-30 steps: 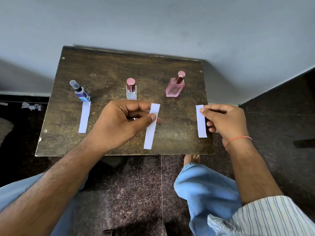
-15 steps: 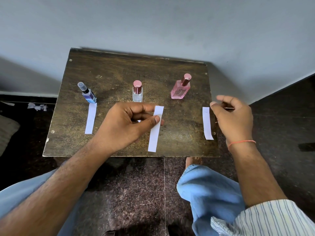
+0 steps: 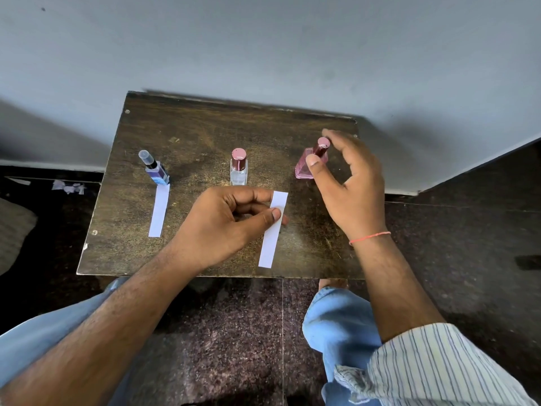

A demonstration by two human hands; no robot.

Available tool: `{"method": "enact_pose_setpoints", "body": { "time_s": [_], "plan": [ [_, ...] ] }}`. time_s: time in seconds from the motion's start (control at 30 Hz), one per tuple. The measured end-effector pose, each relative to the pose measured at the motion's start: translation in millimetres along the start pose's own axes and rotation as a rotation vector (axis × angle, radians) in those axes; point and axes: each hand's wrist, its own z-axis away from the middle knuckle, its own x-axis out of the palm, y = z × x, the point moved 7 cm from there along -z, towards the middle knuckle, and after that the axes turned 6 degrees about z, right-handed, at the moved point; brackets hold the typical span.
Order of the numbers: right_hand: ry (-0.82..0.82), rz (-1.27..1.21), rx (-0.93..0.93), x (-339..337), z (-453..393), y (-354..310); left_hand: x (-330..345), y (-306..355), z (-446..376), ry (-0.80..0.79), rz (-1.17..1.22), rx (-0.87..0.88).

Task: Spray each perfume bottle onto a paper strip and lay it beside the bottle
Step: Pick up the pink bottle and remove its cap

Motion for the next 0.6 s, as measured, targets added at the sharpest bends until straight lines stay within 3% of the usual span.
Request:
{"method": "enact_pose_setpoints", "body": {
  "time_s": [0.13, 0.6],
  "plan": [
    [0.040, -0.073, -0.007, 2.6, -5.1, 0.9, -3.7, -1.9, -0.7, 0.007, 0.001, -0.004],
    [0.044, -0.318, 0.275, -1.2, -4.5, 13.7, -4.8, 0.1, -0.9, 0.008, 0.004, 0.003]
  ]
}}
